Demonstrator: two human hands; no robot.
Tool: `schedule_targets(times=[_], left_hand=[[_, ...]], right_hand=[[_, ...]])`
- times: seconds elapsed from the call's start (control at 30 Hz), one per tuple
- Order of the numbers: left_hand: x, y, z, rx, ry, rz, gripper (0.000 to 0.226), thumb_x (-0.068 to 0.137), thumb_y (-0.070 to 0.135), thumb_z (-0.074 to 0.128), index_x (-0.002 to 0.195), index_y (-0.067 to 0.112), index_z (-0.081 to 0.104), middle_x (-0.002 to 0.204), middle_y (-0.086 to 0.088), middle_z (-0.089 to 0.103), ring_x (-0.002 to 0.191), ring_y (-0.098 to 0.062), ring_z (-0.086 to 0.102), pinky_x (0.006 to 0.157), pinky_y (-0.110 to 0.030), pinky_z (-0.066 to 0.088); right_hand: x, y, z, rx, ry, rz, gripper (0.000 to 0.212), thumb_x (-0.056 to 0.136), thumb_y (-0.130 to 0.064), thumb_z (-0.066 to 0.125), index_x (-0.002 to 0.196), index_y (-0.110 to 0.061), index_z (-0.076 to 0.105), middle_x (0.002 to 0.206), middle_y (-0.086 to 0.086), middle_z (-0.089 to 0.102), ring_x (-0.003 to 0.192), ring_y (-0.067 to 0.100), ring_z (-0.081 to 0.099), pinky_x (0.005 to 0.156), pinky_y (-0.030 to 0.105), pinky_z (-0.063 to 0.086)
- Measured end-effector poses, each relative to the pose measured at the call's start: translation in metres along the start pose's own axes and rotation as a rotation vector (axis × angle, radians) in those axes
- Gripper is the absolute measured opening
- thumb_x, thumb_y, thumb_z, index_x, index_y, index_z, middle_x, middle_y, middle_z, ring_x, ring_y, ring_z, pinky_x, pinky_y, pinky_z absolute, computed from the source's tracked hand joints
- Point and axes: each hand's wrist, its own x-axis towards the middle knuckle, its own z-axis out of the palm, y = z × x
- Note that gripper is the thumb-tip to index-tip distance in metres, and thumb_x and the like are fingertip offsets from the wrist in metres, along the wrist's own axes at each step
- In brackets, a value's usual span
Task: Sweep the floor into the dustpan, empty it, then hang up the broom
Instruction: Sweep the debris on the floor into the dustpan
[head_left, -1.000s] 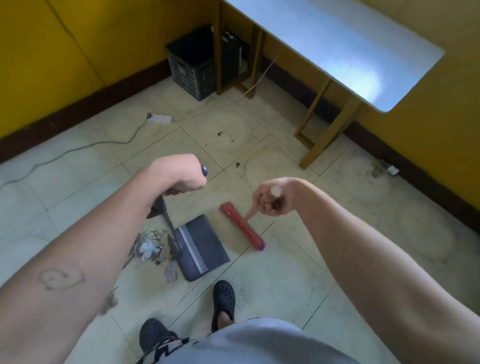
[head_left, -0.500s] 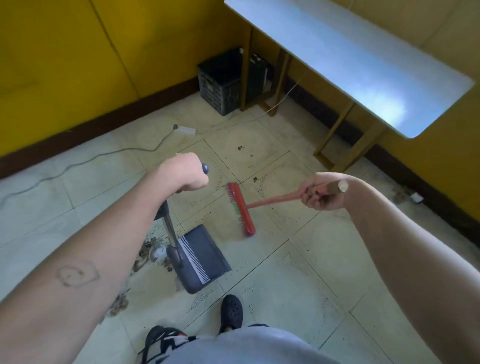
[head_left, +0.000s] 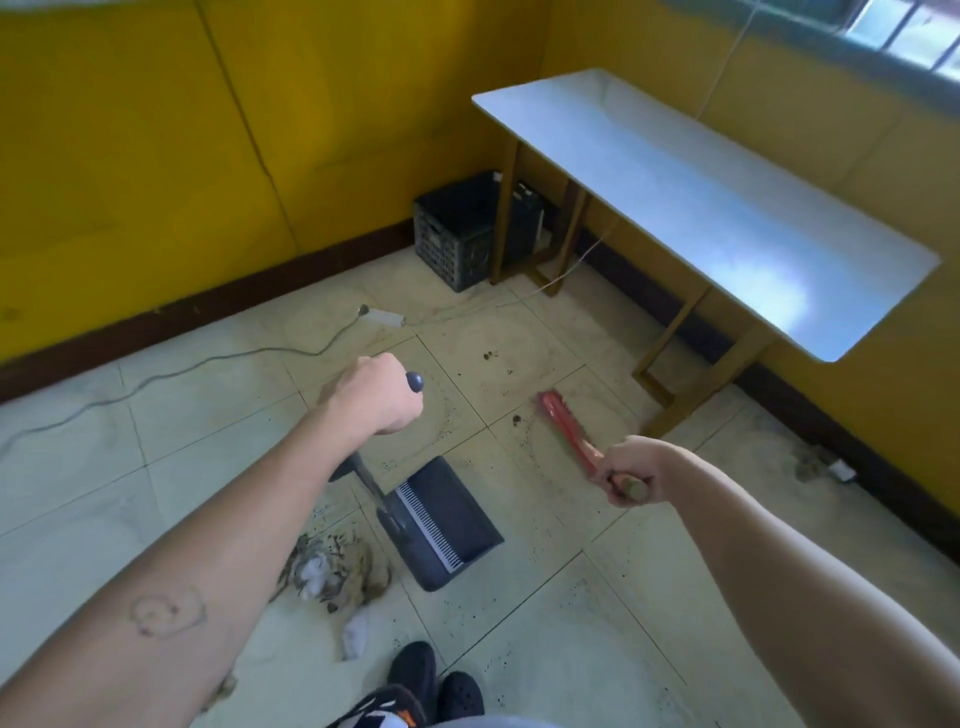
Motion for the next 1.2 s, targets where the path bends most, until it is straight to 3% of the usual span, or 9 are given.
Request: schedule_targets(times=[0.1,0.33,0.5,0.63,0.77,0.9,1.1,1.2], left_hand=[[0.015,-0.012,-0.006,-0.127,-0.022,0.055,0.031,0.090,0.043,0.057,0.097,0.013,0.060,0.090,-0.007,0.060,0.076,-0.024,0.057,0.061,-0.029,0.039],[0.049,-0.031,-0.016,-0.373,0.013,0.162,0.032,0.091,0.041,0.057,0.074,0.015,0.053,0.070,0.001,0.055,0.068,-0.019,0.054,0.052,-0.024,0.032],[0.080,-0.031,-0.014,-0.384,0.036,0.137,0.039,0.093,0.037,0.055,0.063,0.014,0.046,0.062,-0.001,0.052,0.058,-0.017,0.050,0.049,-0.022,0.030],[0.118,-0.017,-0.005,-0.393,0.025,0.067,0.039,0.093,0.037,0.055,0.062,0.015,0.045,0.061,0.000,0.052,0.057,-0.018,0.049,0.049,-0.023,0.032],[0.159,0.005,0.014,-0.370,-0.007,-0.027,0.035,0.092,0.042,0.055,0.066,0.019,0.047,0.067,0.001,0.057,0.061,-0.017,0.053,0.050,-0.024,0.033],[0.196,0.024,0.029,-0.355,-0.039,-0.111,0.034,0.091,0.044,0.055,0.068,0.021,0.045,0.067,0.003,0.056,0.065,-0.020,0.054,0.053,-0.026,0.034],[0.238,0.042,0.037,-0.355,-0.047,-0.222,0.033,0.092,0.043,0.054,0.070,0.020,0.046,0.071,0.000,0.056,0.069,-0.023,0.056,0.056,-0.027,0.037],[0.255,0.044,0.042,-0.349,-0.073,-0.278,0.030,0.093,0.044,0.053,0.077,0.018,0.052,0.076,-0.001,0.058,0.073,-0.024,0.058,0.060,-0.028,0.040]], right_hand=[[0.011,-0.007,0.011,-0.011,0.034,0.022,0.055,0.086,0.013,0.045,0.136,-0.005,0.033,0.085,0.018,0.047,0.037,0.016,0.048,0.034,0.021,0.044],[0.028,-0.032,0.023,-0.134,0.052,0.027,0.014,0.081,0.011,0.049,0.092,0.004,0.053,0.057,0.009,0.048,0.036,0.013,0.045,0.036,0.019,0.039],[0.052,-0.057,0.029,-0.220,0.109,-0.020,0.007,0.076,0.009,0.054,0.080,0.006,0.058,0.049,0.009,0.050,0.039,0.017,0.046,0.042,0.024,0.041],[0.087,-0.095,0.021,-0.304,0.139,-0.087,0.016,0.076,0.010,0.050,0.088,0.010,0.061,0.047,0.010,0.052,0.036,0.016,0.045,0.040,0.022,0.041],[0.132,-0.152,0.004,-0.401,0.160,-0.139,0.015,0.073,0.011,0.045,0.069,0.005,0.058,0.050,0.012,0.052,0.038,0.019,0.044,0.042,0.023,0.041],[0.170,-0.204,-0.012,-0.506,0.172,-0.184,0.021,0.071,0.007,0.040,0.059,0.002,0.055,0.038,0.010,0.049,0.033,0.019,0.044,0.043,0.024,0.041],[0.225,-0.268,-0.023,-0.766,0.142,-0.236,0.016,0.077,0.005,0.040,0.068,-0.001,0.052,0.030,0.002,0.049,0.024,0.012,0.044,0.036,0.016,0.037],[0.246,-0.293,-0.012,-0.896,0.099,-0.264,0.018,0.079,0.005,0.043,0.090,-0.001,0.056,0.047,0.003,0.058,0.029,0.010,0.050,0.034,0.015,0.038]])
